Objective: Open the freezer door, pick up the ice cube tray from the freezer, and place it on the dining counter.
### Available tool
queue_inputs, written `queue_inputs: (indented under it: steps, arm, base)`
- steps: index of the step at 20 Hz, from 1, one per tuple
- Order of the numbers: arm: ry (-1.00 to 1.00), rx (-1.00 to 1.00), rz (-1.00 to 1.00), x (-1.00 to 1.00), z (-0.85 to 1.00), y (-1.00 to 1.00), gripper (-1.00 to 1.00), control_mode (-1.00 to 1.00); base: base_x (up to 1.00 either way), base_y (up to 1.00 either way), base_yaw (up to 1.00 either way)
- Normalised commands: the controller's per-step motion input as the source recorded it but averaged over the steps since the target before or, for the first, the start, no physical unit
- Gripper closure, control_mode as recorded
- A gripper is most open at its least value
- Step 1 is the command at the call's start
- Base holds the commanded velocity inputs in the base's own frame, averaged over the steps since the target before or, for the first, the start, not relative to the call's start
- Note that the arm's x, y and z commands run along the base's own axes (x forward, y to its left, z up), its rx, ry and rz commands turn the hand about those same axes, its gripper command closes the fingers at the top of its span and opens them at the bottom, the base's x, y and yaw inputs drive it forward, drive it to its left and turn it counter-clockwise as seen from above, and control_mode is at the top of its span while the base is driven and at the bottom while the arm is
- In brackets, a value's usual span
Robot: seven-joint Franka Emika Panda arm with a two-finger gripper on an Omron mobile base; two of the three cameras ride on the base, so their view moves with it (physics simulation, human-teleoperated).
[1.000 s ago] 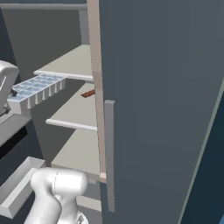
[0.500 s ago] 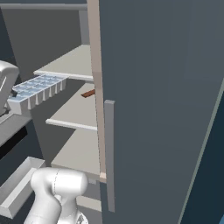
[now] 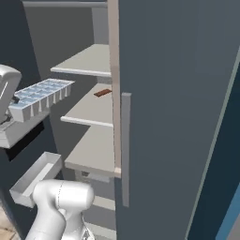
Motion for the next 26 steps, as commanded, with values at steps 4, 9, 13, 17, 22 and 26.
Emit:
queue_inputs:
  steps: [4, 9, 13, 17, 22, 26]
  arm:
    - [0.0, 0.0, 0.0, 0.0, 0.0, 0.0, 1.0, 1.0]
    - [0.0, 0.0, 0.0, 0.0, 0.0, 0.0, 1.0, 1.0]
    - [0.0, 0.0, 0.0, 0.0, 0.0, 0.0, 1.0, 1.0]
    - [0.0, 0.0, 0.0, 0.0, 0.0, 0.0, 1.0, 1.0]
    - [0.0, 0.0, 0.0, 0.0, 0.0, 0.0, 1.0, 1.0]
    - [0.0, 0.0, 0.0, 0.0, 0.0, 0.0, 1.0, 1.0]
  base:
    - [-0.92, -0.09, 0.0]
    - [-0.79, -0.4, 0.04]
    - [-0.49, -0.56, 0.11]
    - [-0.23, -0.58, 0.26]
    - [-0.16, -0.37, 0.5]
    - [-0.21, -0.18, 0.73]
